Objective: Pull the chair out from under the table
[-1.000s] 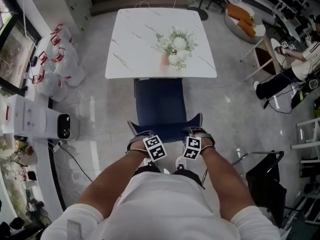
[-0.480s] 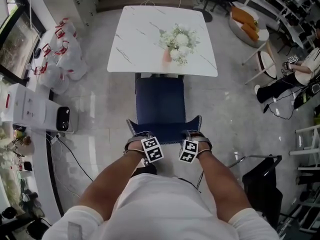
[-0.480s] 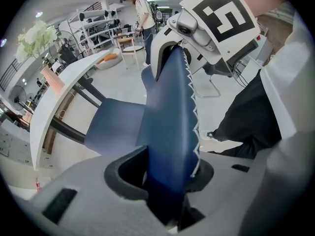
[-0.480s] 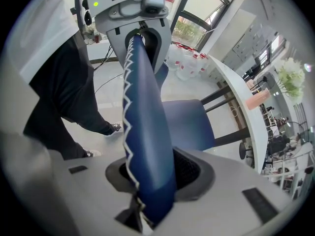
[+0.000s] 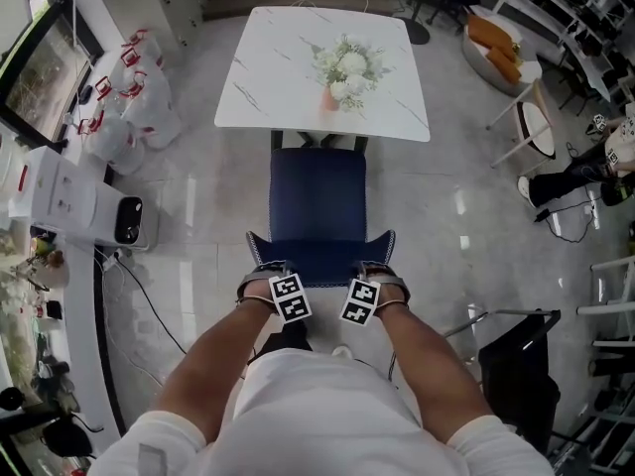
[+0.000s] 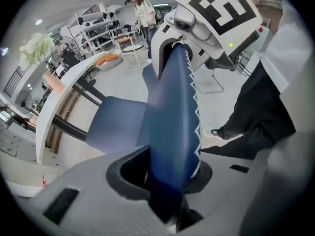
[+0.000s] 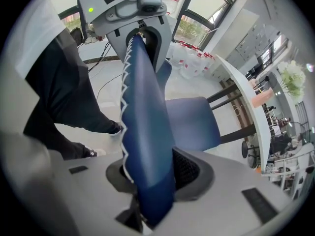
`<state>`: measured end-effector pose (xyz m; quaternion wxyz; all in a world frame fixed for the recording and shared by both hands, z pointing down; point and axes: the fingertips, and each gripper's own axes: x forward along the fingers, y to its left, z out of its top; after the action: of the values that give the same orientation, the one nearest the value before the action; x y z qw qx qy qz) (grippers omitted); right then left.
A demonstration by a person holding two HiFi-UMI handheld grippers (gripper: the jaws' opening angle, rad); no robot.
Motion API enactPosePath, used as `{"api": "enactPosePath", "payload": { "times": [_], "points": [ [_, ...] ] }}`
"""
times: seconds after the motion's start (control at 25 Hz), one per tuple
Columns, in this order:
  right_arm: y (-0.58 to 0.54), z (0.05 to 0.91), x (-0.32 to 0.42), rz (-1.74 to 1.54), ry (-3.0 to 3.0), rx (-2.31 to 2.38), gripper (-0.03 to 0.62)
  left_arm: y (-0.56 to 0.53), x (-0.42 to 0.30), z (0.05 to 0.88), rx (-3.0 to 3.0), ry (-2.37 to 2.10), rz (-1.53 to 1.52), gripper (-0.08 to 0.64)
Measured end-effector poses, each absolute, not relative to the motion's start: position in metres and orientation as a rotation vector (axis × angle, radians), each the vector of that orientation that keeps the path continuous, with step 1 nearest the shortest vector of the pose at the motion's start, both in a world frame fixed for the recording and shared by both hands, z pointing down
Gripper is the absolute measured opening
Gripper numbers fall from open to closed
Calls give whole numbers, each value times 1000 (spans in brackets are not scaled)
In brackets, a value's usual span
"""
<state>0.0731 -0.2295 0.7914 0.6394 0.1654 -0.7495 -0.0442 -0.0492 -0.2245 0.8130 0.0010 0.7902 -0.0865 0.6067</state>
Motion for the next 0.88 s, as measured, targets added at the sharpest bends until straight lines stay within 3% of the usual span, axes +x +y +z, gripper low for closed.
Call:
{"api": "enactPosePath", "payload": {
  "times": [0.88],
  "points": [
    [-104,790,78,-30,-1756,338,128,-99,-46,815,2412,-287,1969,117]
  ]
}}
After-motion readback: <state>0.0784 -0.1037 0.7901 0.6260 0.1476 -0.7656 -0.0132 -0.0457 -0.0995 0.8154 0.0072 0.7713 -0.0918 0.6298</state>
